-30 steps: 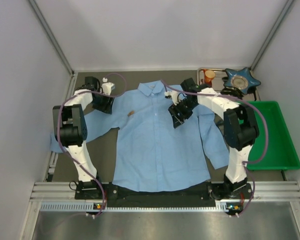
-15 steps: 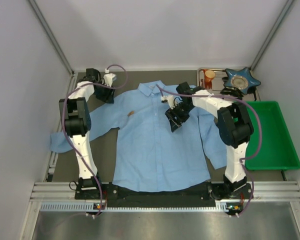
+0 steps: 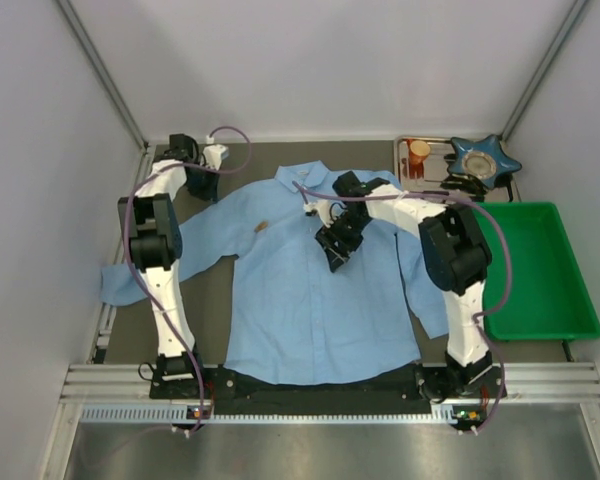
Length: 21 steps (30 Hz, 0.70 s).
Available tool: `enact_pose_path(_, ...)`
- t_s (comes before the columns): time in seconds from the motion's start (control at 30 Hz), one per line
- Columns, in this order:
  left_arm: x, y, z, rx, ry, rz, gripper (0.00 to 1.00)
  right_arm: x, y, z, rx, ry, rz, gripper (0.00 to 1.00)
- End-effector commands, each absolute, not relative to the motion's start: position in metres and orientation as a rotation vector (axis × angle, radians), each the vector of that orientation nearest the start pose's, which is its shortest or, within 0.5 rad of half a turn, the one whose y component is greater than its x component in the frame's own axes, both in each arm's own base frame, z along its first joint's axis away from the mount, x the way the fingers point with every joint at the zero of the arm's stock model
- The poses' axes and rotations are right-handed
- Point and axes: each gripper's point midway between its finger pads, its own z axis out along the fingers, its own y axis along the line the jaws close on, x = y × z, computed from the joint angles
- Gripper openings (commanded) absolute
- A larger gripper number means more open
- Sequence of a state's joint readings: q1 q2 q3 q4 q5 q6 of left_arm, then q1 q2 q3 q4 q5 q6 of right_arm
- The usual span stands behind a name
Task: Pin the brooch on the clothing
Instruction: Flatten out the clothes at the center of the board.
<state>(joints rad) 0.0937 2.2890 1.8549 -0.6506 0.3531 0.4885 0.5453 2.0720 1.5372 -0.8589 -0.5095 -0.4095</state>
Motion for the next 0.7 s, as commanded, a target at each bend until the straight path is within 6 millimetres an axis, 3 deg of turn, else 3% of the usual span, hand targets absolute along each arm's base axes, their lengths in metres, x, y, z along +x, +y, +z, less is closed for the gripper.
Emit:
enact_pose_path(0.0,0.512,0.044,0.001,0.548,2.611,-0.237,0.0,0.292,0.301,0.019,-1.533,2.471,0.8,0.63)
enact_pose_path(0.17,0.529,0.069,0.007,0.459,2.561,-0.185,0.0,0.299,0.329,0.011,-1.58,2.429,0.803,0.63)
enact_pose_path(0.27,0.526,0.065,0.019,0.484,2.548,-0.271,0.0,0.305,0.342,0.009,-1.588,2.412,0.791,0.63)
enact_pose_path(0.3,0.525,0.059,0.022,0.52,2.529,-0.308,0.1,0.308,0.345,0.012,-1.586,2.402,0.788,0.63)
enact_pose_path(0.33,0.524,0.057,0.03,0.521,2.513,-0.326,0.34,0.309,0.346,0.012,-1.586,2.401,0.783,0.63)
enact_pose_path(0.37,0.521,0.054,0.031,0.523,2.509,-0.351,0.41,0.311,0.344,0.013,-1.588,2.399,0.767,0.63)
enact_pose_path(0.6,0.523,0.028,0.038,0.512,2.444,-0.515,0.47,0.291,0.321,0.011,-1.648,2.427,0.737,0.63)
enact_pose_path(0.67,0.524,0.018,0.032,0.538,2.443,-0.53,0.48,0.288,0.315,0.012,-1.656,2.431,0.731,0.63)
